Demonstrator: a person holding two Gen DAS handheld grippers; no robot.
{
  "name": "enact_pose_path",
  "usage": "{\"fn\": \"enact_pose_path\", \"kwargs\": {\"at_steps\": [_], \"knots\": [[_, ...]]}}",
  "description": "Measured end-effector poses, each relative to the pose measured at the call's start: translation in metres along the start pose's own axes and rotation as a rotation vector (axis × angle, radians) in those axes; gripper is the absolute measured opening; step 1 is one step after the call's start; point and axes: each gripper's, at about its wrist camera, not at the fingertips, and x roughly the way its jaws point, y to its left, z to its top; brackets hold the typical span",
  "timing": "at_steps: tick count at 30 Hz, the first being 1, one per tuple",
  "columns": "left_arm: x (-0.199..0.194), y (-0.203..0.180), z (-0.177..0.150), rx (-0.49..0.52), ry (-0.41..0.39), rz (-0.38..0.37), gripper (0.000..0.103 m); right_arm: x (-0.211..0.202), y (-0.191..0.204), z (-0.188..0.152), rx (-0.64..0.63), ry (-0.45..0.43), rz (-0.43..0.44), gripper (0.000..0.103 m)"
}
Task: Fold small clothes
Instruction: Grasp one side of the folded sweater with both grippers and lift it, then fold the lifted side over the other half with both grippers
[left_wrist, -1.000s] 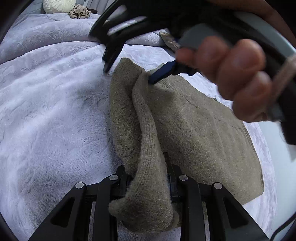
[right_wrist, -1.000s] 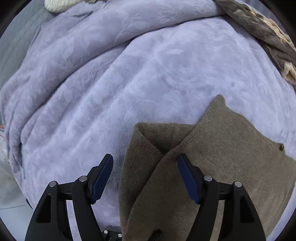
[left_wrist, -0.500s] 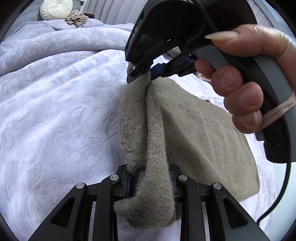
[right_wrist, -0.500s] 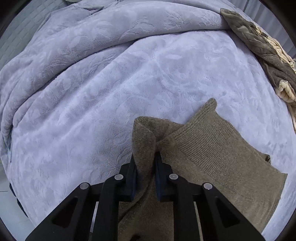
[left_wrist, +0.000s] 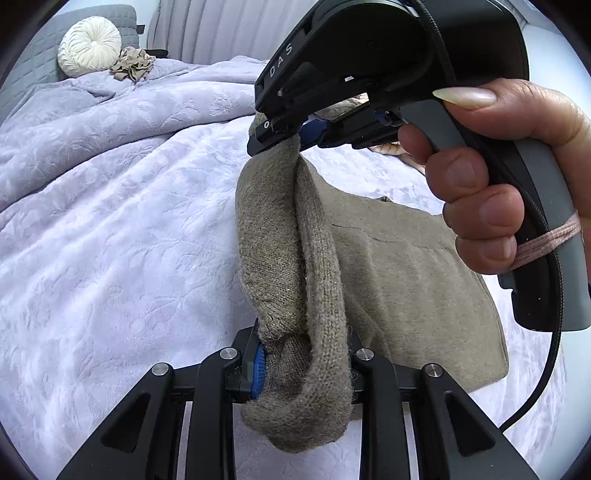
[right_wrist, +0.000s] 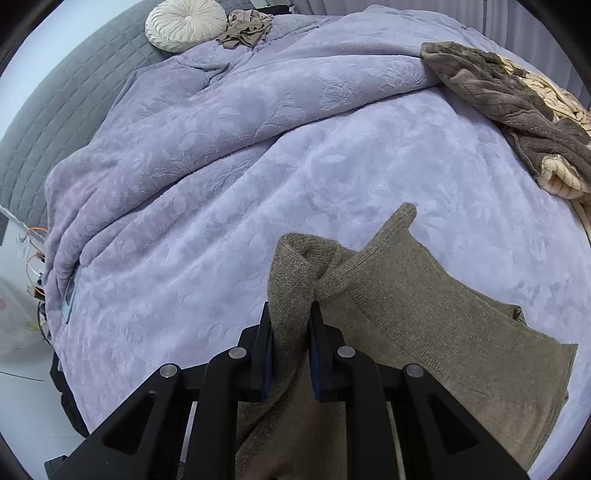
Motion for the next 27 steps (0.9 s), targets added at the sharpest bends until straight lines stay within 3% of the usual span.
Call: {"fn": "enact_pose_path", "kwargs": {"at_steps": [15,27], "knots": [[0.002,-0.060,0.016,0.110,0.029,0.088,0.028,-0.051,-0.043,-0.021,0.041,-0.101,0.086,0.017],[0.006,-0.115,0.010,0.203,0.063,0.197,0.028,-0.082,-0.077,-0.040,0.017,-0.149,0.138,0.017]]}}
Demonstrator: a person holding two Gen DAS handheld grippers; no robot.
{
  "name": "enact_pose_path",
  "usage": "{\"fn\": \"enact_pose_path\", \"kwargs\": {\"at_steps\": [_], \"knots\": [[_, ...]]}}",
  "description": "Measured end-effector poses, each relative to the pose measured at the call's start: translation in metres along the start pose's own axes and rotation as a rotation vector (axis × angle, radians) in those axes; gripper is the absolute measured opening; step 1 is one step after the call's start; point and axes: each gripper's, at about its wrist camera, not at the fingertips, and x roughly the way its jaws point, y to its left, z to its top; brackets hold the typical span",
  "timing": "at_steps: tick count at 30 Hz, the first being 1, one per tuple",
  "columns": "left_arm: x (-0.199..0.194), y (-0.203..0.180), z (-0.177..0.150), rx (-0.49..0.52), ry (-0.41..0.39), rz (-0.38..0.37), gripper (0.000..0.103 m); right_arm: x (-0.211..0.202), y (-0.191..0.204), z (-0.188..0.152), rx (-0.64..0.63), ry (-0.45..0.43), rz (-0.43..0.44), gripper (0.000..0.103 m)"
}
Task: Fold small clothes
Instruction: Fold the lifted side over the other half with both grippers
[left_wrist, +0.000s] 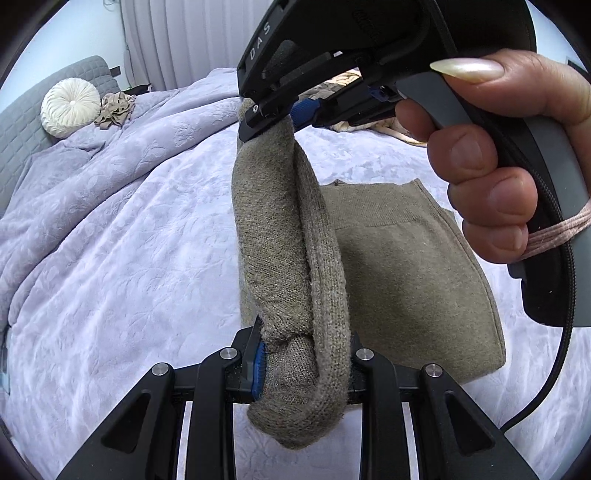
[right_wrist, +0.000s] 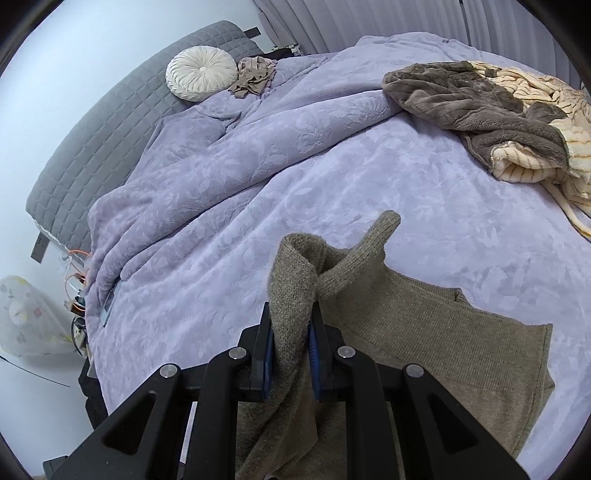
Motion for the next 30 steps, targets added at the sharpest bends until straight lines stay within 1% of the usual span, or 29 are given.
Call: {"fn": "enact_pose_path", "kwargs": {"at_steps": [3,10,17,24,30], "knots": [[0.004,-0.011,0.002,0.024,0.014,0.032,0.028,-0.009,-0.009,-0.003,-0.010,-0.005,0.011,0.017],[0.016,-0.054,0.009,0.101,0.040,0.110,0.028,-0.030,-0.040,-0.014,-0.007,-0.023,0.042,0.017],[0.025,-0.084,0.011,0.162,0.051,0.145,0.028,-0.050,-0.073,-0.027,-0.012,-0.047,0.068,0.017],[0.031,-0.103,0.011,0.220,0.058,0.174,0.028,-0.064,-0.101,-0.043,0.005,-0.079,0.087,0.017],[0.038,-0.125,0.008,0.264,0.055,0.181,0.028,-0.071,-0.126,-0.055,0.037,-0.102,0.102,0.017]]}}
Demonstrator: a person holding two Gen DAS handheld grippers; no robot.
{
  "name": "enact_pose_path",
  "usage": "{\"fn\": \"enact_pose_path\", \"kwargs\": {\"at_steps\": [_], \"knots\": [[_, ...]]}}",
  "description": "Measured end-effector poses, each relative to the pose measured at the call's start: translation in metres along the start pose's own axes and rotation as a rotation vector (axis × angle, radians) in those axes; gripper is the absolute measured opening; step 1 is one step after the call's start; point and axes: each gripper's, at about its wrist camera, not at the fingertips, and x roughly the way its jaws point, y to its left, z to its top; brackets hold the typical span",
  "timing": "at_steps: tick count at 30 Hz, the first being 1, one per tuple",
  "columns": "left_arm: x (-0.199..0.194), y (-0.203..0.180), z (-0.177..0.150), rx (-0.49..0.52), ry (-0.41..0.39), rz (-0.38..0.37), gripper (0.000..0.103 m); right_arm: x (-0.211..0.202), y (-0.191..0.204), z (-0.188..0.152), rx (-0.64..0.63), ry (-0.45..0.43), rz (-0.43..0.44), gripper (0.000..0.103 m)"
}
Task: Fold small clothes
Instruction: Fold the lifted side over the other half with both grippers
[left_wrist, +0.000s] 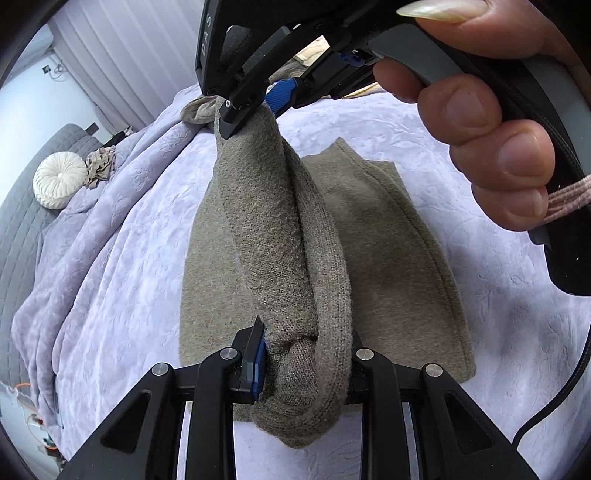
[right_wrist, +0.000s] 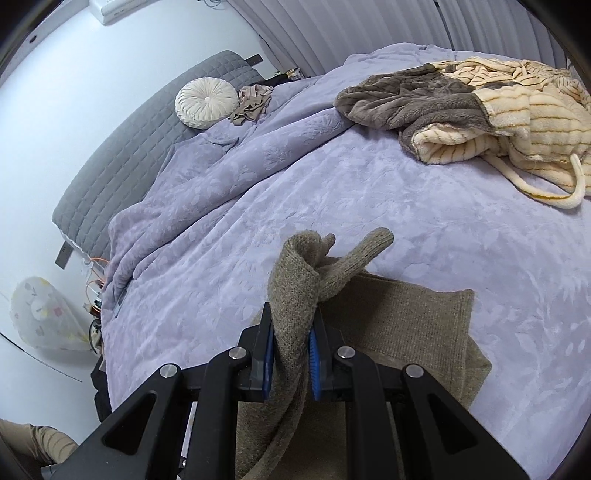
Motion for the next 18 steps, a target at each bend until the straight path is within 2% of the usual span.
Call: {"fn": "enact_pose_path", "kwargs": {"at_steps": [13,18], "knots": [[0.001,-0.051,-0.009,0.142,0.002,0.027,0.028,-0.021,-0.059,-0.038,0.099,-0.052,0.029,0.017],[0.008,-0.058,-0.008,0.195,0.011,0.048,0.028,-0.020,-0.078,-0.052,0.144,-0.067,0.045,0.017]]}}
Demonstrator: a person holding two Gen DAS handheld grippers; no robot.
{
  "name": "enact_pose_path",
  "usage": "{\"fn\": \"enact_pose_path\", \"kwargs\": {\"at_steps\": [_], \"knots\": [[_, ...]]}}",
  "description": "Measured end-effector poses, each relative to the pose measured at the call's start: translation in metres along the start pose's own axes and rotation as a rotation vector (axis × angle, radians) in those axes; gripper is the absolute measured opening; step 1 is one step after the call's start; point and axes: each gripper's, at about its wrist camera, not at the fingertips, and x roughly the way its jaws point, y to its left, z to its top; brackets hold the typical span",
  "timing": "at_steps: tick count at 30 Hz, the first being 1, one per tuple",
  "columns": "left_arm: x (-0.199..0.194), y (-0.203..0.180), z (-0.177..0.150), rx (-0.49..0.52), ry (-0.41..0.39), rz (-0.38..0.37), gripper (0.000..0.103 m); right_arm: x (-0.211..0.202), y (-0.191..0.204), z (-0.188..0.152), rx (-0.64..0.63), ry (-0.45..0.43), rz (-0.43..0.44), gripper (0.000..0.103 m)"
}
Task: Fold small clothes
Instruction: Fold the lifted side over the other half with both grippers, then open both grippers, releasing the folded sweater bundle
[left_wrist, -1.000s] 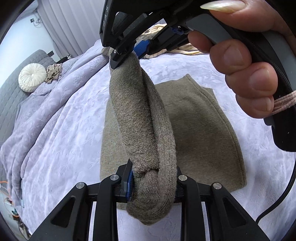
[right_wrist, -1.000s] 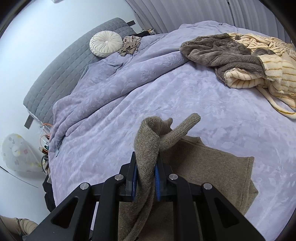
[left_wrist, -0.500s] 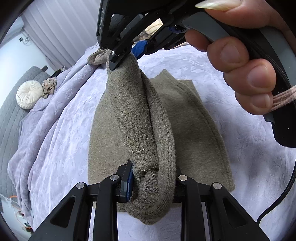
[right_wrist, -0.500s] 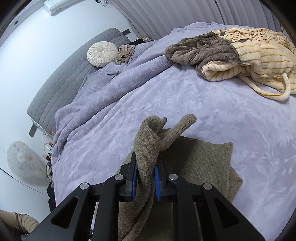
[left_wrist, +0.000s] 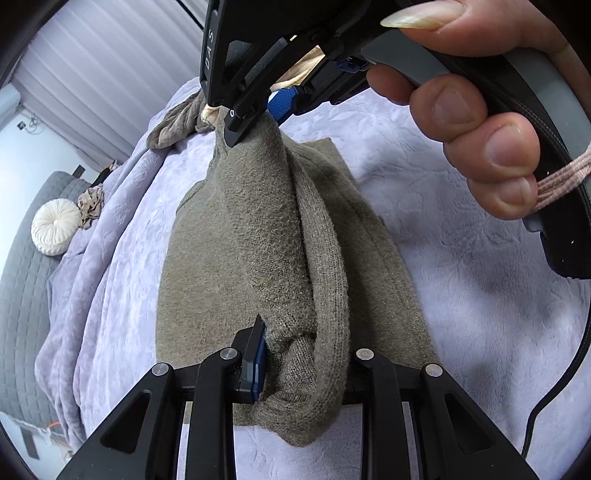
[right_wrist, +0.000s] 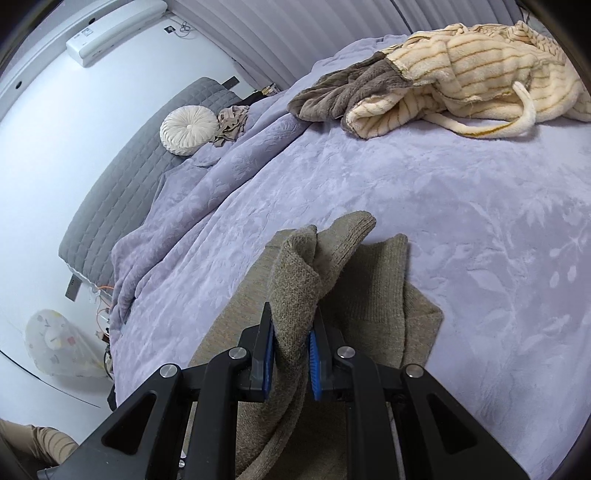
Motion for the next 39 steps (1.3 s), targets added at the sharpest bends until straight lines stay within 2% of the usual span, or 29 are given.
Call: {"fn": "enact_pose_path", "kwargs": {"at_steps": [8,16,20,22,24,26,28,29,30,33,35,38,39], "knots": [[0.005,-0.019,-0.002,0.074,0.011,0.054,0.028,0.003,-0.028,-0.016,0.072,-0.013,0.023,0.017],[0.007,-0.042,-0.006,0.111,0.003,0.096,0.028,0.013,-0.049,-0.026,0.130,0.005,-0.001,0.017],[0.004,-0.044,-0.007,0.114,-0.004,0.106,0.029,0.014,-0.054,-0.026,0.161,0.023,-0.030,0.024],[0.003,-0.042,-0.007,0.108,-0.004,0.098,0.036,0.010,-0.053,-0.026,0.166,0.023,-0.039,0.031],[-0.001,-0.038,-0.009,0.104,-0.012,0.078,0.046,0.002,-0.048,-0.026,0.152,0.013,-0.068,0.037],[-0.005,-0.035,-0.011,0.095,-0.017,0.049,0.050,-0.007,-0.043,-0.026,0.147,0.004,-0.101,0.048],[-0.010,-0.031,-0.013,0.086,-0.023,0.020,0.060,-0.017,-0.036,-0.027,0.135,-0.012,-0.115,0.049],[-0.014,-0.029,-0.015,0.079,-0.033,0.008,0.071,-0.023,-0.031,-0.027,0.129,-0.023,-0.126,0.049],[-0.017,-0.027,-0.017,0.072,-0.043,-0.001,0.075,-0.029,-0.027,-0.027,0.123,-0.034,-0.130,0.049],[-0.029,-0.021,-0.026,0.060,-0.050,-0.078,0.075,-0.045,-0.005,-0.025,0.079,-0.070,-0.111,0.049],[-0.036,-0.013,-0.035,0.044,-0.052,-0.155,0.075,-0.046,0.011,-0.024,0.057,-0.071,-0.070,0.056],[-0.043,0.014,-0.054,-0.021,-0.058,-0.326,0.075,-0.031,0.030,-0.032,0.037,-0.018,0.033,0.061],[-0.045,0.023,-0.059,-0.041,-0.067,-0.348,0.075,-0.022,0.033,-0.037,0.041,0.010,0.065,0.061]]}}
